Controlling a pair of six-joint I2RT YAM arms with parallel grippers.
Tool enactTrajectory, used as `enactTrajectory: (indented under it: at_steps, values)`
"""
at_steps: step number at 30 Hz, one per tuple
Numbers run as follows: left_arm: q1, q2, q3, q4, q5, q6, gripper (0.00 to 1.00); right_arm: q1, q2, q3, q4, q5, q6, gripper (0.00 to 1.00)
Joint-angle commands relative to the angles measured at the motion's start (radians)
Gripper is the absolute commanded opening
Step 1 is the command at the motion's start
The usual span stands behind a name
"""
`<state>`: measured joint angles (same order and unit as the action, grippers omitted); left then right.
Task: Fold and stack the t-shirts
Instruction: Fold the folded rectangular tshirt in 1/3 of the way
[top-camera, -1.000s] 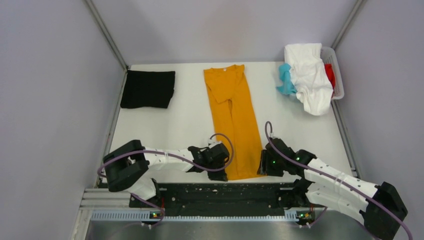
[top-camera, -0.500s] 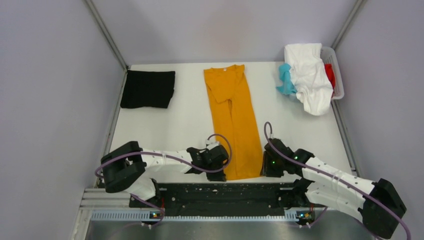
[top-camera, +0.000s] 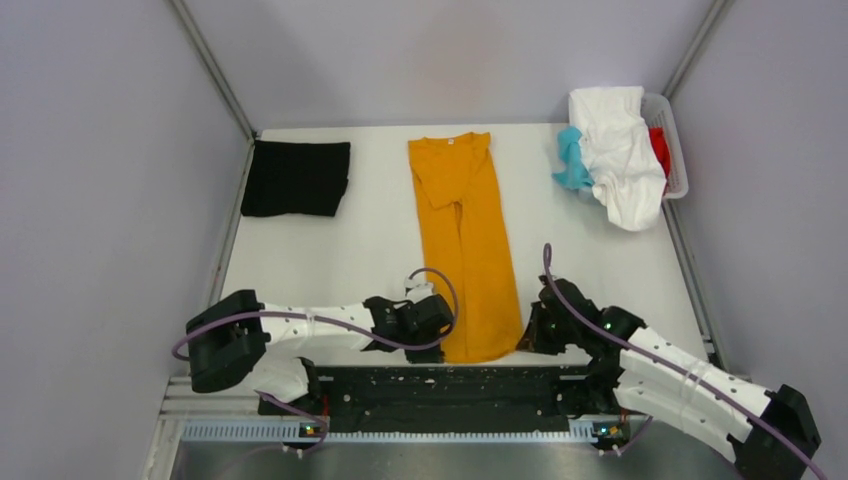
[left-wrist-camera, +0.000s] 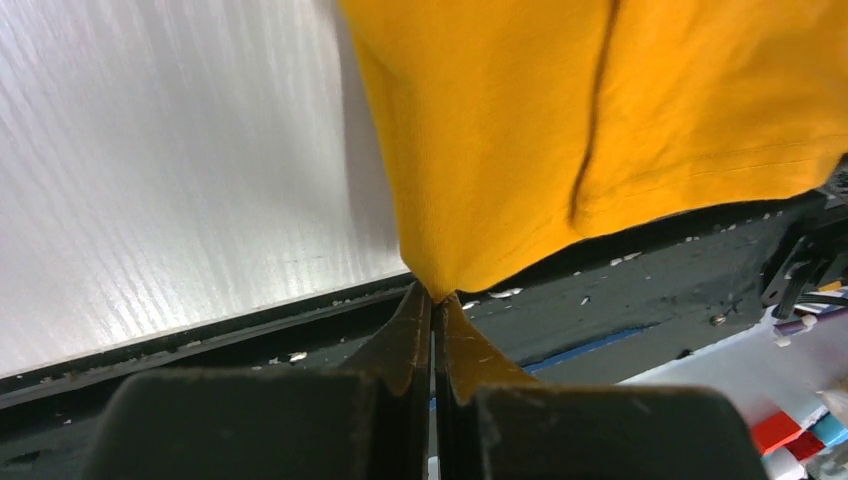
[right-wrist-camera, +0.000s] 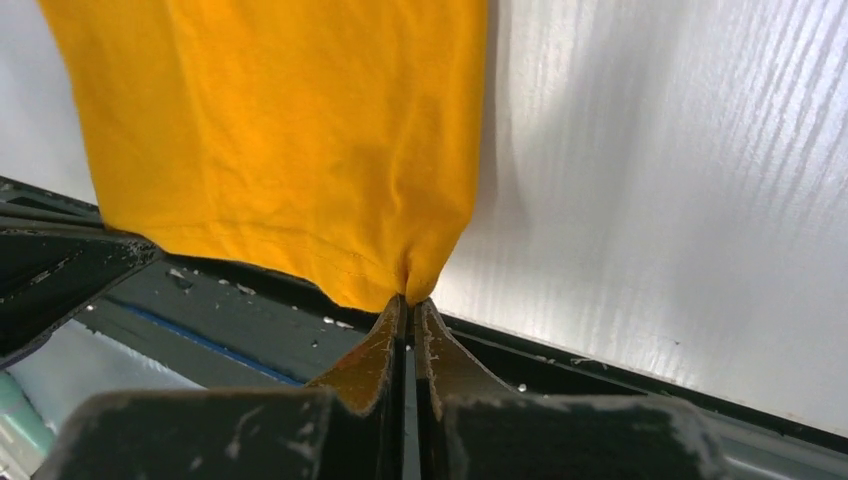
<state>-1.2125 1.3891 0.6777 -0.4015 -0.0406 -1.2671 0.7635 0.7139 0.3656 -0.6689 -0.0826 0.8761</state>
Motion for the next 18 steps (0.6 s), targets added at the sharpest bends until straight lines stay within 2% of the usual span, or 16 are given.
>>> enactTrajectory:
  at_steps: [1,5,8,11,18]
  values:
    - [0.04,0.009,0.129,-0.046,-0.071,0.11,0.0,0.0,0.043,0.097,0.103,0.028,-0.021,0.0]
    - [0.144,0.049,0.229,-0.101,-0.099,0.2,0.0,-0.002,0.176,0.254,0.155,0.2,-0.097,0.0]
    - [0.245,0.059,0.269,-0.076,-0.079,0.265,0.0,-0.026,0.291,0.336,0.23,0.264,-0.158,0.0]
    - [0.355,0.091,0.324,-0.046,-0.07,0.326,0.0,-0.09,0.391,0.395,0.323,0.246,-0.192,0.0]
    - [0.523,0.268,0.561,-0.09,-0.017,0.454,0.0,-0.242,0.617,0.533,0.506,0.155,-0.247,0.0]
